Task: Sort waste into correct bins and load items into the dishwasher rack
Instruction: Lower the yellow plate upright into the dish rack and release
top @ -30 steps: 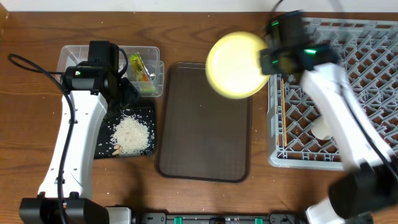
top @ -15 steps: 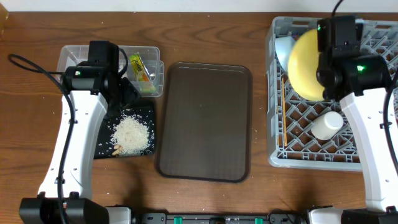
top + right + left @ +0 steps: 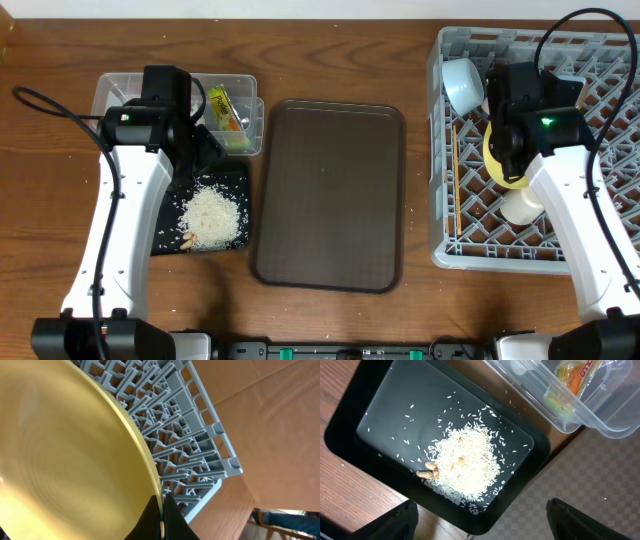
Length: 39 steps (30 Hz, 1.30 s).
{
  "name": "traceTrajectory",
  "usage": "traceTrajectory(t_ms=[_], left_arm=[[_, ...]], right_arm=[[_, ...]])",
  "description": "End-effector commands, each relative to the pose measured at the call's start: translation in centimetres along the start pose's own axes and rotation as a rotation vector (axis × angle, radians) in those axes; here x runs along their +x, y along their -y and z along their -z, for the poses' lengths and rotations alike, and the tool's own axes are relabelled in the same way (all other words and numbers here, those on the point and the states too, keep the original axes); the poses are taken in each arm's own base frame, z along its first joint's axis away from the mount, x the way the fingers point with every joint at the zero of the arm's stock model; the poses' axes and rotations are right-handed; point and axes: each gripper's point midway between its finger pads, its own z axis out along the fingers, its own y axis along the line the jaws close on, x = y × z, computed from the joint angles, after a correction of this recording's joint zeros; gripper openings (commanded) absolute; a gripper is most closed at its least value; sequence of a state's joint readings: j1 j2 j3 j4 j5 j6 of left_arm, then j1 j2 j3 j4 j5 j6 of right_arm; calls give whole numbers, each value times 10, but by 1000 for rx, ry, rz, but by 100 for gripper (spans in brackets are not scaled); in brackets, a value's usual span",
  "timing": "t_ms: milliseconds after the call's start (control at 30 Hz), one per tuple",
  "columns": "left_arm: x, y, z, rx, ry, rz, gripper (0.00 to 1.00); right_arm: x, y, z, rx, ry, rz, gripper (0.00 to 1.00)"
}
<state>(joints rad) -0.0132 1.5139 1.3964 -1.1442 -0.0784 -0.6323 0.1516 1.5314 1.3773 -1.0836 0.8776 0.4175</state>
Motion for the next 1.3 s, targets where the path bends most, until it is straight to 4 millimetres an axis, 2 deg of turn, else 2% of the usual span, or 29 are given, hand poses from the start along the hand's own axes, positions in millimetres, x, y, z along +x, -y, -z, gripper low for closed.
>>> traceTrajectory(t_ms=[0,133,333,467,567,600,633,700,767,800,900,1067,1267], left_arm=[[-2,-3,4,-1,14,18,85],[-2,-3,4,-1,13,18,85],[-1,-3,4,-3,11,18,85],[-1,-3,4,-3,11,18,85],[-1,-3,4,-3,12,18,85],[-1,-3,4,-3,12,18,85],[-1,-3,4,-3,12,18,85],[-1,-3,4,-3,12,18,85],[-1,-3,4,-3,11,18,85],[-1,-3,4,-3,12,18,85],[-1,-3,4,-3,11,18,85],[-1,-3,4,-4,12,17,85],[-1,-4,4,-4,11,-10,85]], right_arm=[[-1,-5,-1,-28,4,-58,1],[-2,-28,-2,-133,-13,-87,1],[3,-33,-8,-120,-23,-70,1],[-3,-35,-8,-127,-3,-93,1],[-5,-48,-6,-196,-10,-111,4],[-4,-55,-4,-238,-21,-115,7],[-3,-64,-2,-288,-35,-113,15],[-1,-77,2,-367,-54,-104,43],[1,-84,5,-409,-67,-101,64],[1,-86,6,-420,-72,-100,71],[5,-87,7,-431,-89,-88,73],[16,-103,19,-552,-141,-49,78],[24,-102,23,-572,-173,-35,85]])
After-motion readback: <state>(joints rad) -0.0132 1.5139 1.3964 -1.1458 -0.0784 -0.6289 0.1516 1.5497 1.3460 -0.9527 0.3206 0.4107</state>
